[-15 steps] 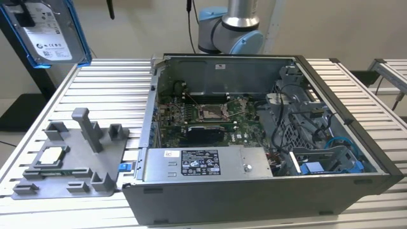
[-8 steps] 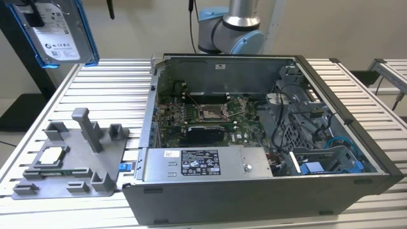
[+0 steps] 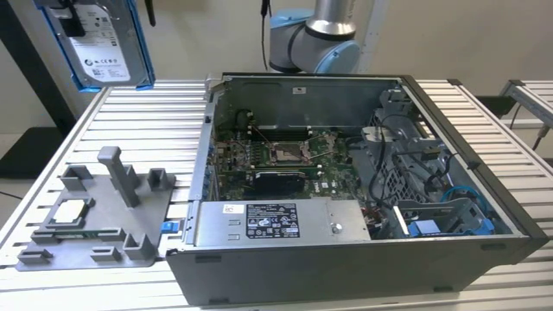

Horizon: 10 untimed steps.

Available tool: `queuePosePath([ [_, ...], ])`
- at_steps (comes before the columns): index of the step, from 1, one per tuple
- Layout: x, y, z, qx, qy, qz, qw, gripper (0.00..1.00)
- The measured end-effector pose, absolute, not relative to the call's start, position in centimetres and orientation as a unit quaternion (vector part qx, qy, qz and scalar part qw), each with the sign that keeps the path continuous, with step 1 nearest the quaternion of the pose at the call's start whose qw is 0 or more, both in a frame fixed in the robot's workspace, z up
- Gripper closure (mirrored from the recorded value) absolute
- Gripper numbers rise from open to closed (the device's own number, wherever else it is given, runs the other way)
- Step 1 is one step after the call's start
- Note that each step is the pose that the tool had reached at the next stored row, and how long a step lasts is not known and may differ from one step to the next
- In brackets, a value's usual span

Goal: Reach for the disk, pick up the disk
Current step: 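Pick up the disk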

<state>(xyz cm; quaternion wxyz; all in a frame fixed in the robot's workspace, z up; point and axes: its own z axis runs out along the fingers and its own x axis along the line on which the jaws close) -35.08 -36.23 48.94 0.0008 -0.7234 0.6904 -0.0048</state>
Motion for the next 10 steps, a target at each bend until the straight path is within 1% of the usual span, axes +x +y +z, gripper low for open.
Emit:
queuePosePath([
  [10,-32.1,-36.2,48.9,-0.723,0.69,-0.005,0.001,1.0],
])
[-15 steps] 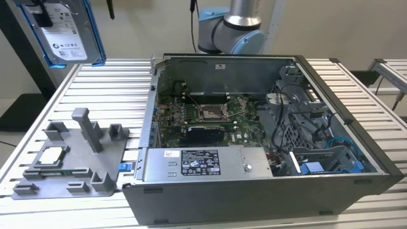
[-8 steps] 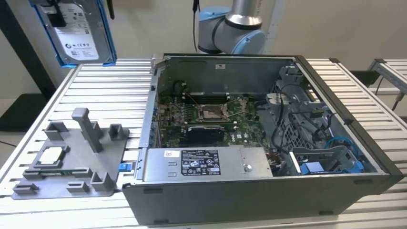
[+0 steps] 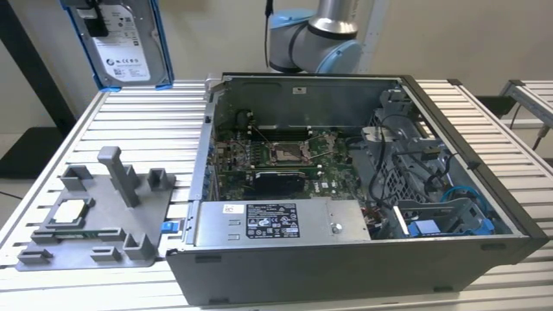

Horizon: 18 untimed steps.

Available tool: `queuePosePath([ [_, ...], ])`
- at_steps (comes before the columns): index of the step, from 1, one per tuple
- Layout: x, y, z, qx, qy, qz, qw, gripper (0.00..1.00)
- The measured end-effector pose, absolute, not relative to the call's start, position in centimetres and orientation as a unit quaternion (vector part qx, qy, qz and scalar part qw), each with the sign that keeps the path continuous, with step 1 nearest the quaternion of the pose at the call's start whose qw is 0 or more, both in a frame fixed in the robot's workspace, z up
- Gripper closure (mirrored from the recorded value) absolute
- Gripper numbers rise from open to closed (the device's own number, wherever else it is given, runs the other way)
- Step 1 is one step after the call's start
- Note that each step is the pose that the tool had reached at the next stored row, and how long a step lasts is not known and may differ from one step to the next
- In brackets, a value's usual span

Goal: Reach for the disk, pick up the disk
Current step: 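Pick up the disk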

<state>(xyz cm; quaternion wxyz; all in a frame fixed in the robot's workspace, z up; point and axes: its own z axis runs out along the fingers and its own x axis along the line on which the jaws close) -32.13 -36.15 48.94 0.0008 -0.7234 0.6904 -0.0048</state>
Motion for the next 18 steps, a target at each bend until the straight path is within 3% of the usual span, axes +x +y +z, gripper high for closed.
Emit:
queuePosePath([
  [18,-25.7,-35.9,48.9,-0.723,0.69,-0.005,0.001,1.0],
])
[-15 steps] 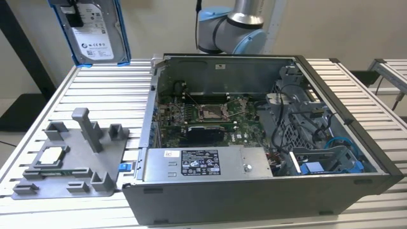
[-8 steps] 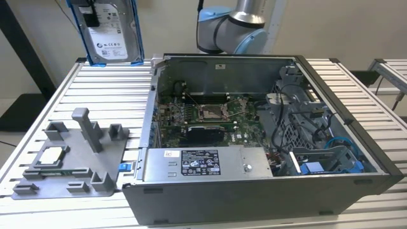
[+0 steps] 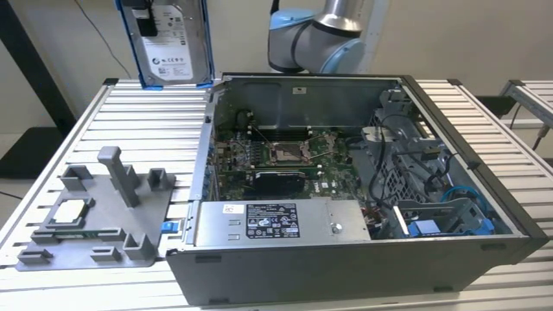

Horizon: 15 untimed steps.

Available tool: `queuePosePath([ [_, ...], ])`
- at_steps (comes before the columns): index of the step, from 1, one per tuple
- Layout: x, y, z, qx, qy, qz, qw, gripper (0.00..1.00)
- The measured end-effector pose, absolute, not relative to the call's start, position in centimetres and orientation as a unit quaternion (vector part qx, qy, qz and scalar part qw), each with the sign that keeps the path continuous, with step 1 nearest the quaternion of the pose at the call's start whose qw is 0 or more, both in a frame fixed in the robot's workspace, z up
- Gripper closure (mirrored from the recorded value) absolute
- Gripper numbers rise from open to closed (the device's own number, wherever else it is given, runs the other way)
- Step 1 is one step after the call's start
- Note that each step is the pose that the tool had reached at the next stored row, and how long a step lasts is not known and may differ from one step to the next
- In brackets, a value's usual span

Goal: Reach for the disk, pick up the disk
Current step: 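Pick up the disk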

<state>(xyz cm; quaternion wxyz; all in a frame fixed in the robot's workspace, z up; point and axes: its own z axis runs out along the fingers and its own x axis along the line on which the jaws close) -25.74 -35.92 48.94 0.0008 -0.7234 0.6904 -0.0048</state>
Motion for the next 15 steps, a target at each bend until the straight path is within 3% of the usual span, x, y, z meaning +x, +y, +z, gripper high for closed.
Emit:
queuePosePath([
  [15,-20.8,-35.8,48.9,-0.723,0.69,-0.005,0.001,1.0],
])
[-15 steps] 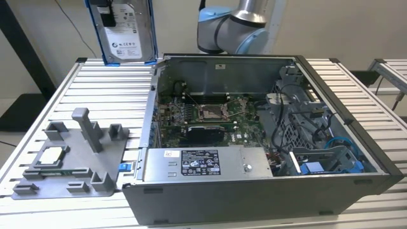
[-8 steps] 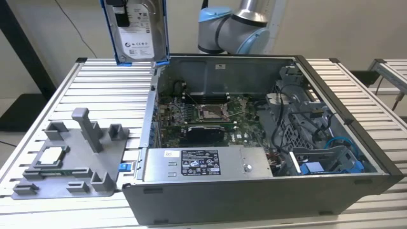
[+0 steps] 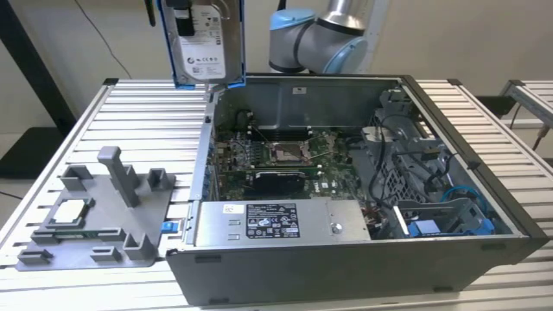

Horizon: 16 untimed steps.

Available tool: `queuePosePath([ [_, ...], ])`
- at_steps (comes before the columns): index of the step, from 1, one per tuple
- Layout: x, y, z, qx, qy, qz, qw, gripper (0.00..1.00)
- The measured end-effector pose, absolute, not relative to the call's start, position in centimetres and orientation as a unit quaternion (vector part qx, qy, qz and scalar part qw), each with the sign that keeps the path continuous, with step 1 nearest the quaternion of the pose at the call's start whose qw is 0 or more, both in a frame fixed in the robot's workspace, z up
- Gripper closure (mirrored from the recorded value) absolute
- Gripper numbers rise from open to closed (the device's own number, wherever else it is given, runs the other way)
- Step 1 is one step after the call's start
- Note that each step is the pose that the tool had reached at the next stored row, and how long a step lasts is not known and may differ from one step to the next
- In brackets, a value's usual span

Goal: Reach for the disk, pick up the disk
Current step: 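Pick up the disk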

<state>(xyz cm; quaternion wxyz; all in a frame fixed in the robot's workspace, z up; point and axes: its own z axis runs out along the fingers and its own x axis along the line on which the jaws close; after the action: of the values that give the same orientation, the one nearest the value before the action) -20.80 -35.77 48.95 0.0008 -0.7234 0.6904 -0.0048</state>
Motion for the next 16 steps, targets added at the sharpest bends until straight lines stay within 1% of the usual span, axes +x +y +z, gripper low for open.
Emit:
queuePosePath([
  [16,-16.0,-35.7,48.9,-0.723,0.69,-0.005,0.001,1.0],
])
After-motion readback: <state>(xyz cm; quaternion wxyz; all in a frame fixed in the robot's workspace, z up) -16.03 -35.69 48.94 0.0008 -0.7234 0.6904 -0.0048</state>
